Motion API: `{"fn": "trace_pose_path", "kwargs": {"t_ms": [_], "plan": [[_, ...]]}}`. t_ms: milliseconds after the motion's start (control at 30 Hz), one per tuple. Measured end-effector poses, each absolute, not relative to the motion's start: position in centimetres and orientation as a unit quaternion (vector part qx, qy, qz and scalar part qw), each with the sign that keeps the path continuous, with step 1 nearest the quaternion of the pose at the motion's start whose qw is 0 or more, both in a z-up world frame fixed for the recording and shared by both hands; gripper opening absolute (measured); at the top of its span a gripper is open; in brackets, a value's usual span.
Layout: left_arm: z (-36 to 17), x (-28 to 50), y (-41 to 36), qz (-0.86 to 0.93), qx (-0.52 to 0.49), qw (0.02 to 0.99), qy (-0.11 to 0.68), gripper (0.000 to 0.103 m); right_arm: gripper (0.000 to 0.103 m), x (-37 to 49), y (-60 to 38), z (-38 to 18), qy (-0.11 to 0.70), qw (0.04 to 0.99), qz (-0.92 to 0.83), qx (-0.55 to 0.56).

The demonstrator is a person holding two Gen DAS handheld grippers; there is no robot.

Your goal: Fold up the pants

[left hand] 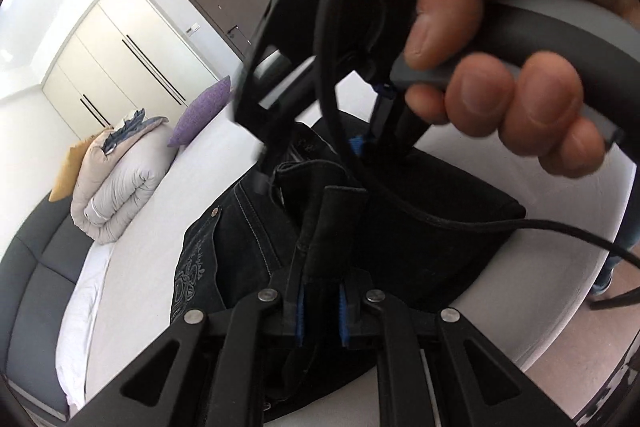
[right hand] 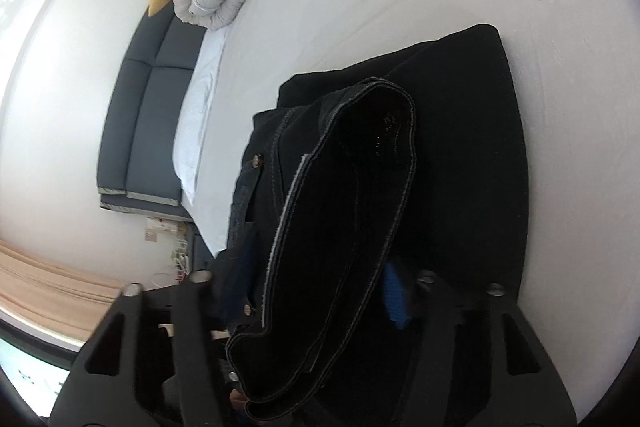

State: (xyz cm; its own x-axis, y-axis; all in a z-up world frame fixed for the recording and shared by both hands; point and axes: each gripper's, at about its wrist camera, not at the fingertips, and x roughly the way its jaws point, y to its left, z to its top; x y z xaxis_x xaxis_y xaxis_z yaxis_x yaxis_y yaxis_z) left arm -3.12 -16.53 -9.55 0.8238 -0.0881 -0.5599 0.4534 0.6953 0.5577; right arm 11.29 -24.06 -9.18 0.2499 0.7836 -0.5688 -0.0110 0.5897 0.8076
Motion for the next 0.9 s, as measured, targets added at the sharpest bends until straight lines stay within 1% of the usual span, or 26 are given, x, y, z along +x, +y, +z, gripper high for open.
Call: {"fn": "trace_pose_path", "kwargs": {"t_ms": [33, 67, 167, 267, 500, 733, 900], "plan": [[-9.7, -3.3, -16.6, -0.154, 0.361, 0.884, 0.254, 0.013, 0.026, 11.2, -24.4, -9.5, 0.547, 0.708, 0.272, 0.355], [-9.7, -3.4, -16.7, -0.157, 0.36, 0.883, 0.256, 0.013, 0.02, 11.1, -24.7, -9.9, 0.546, 0.706, 0.271, 0.361], [-9.7, -3.5, -17.3, -0.166, 0.365, 0.88, 0.255, 0.013, 0.015, 10.6, -25.4, -10.5, 0.534, 0.712, 0.272, 0.365], [-9.2, -2.9, -17.2, -0.174, 0.362, 0.88, 0.255, 0.013, 0.014, 10.3, -25.7, -10.0, 0.52, 0.73, 0.272, 0.35], [-8.4, -3.0, -18.4, -0.201, 0.351, 0.88, 0.25, 0.013, 0.013, 8.9, -29.0, -8.2, 0.492, 0.753, 0.271, 0.342], [-9.3, -2.4, -18.7, -0.216, 0.354, 0.872, 0.262, 0.013, 0.013, 7.9, -30.0, -10.4, 0.485, 0.752, 0.261, 0.363], [-9.5, -2.0, -18.9, -0.218, 0.345, 0.874, 0.265, 0.013, 0.013, 7.9, -29.5, -10.5, 0.477, 0.762, 0.257, 0.355]]}}
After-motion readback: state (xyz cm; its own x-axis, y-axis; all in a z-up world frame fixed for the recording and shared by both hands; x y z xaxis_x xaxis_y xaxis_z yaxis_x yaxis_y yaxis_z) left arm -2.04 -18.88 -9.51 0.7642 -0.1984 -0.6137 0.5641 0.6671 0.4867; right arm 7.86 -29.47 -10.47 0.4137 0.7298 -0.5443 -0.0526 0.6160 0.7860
